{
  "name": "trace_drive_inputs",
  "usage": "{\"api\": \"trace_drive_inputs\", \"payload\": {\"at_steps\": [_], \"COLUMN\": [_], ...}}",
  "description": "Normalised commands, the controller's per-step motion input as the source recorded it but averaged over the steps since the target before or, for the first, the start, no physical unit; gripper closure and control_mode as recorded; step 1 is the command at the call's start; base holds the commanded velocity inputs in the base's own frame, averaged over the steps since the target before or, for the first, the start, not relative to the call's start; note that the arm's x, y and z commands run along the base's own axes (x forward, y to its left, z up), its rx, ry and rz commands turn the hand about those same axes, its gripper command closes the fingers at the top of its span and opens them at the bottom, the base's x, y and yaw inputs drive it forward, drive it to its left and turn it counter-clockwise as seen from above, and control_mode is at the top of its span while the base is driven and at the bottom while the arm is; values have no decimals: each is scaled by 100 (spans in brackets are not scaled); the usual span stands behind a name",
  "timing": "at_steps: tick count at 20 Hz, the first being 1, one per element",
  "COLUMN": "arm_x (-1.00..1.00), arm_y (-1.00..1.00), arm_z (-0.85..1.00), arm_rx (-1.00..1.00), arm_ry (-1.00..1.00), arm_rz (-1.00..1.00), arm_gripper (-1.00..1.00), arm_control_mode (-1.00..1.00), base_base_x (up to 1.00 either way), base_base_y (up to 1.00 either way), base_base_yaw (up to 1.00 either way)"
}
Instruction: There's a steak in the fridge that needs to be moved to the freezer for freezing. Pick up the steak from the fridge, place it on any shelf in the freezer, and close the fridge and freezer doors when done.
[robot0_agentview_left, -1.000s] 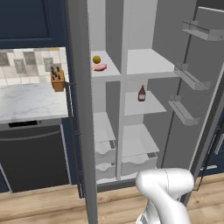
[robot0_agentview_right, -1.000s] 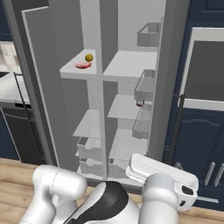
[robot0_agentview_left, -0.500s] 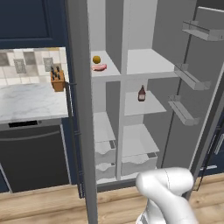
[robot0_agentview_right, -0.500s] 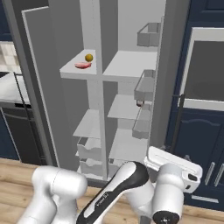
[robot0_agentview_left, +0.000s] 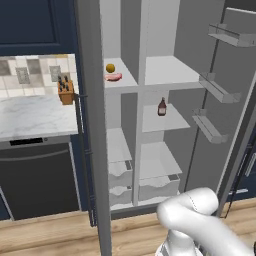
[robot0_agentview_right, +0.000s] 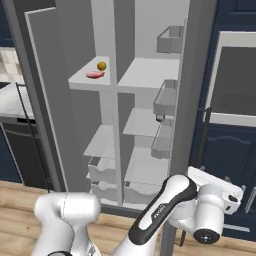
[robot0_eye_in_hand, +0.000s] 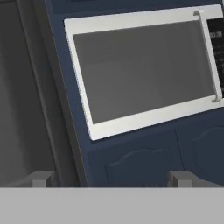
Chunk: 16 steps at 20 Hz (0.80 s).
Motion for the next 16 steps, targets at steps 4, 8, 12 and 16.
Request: {"api": "trace_drive_inputs", "payload": {"at_steps": [4,8,12,16], "arm_x": [59,54,49,30], "arm_y": [-25,-9,0,1], "arm_z": [-61,-37,-23,-17], "arm_rx": [0,0,0,0], "arm_ry": [0,0,0,0], "arm_rz": [0,2,6,12], "arm_gripper": [-100,-100,-100,-100], "arm_control_mode": [-100,-100,-100,-100], "base_base_x": [0,0,0,0], "base_base_y": [0,0,0,0], "base_base_yaw": [0,0,0,0]}}
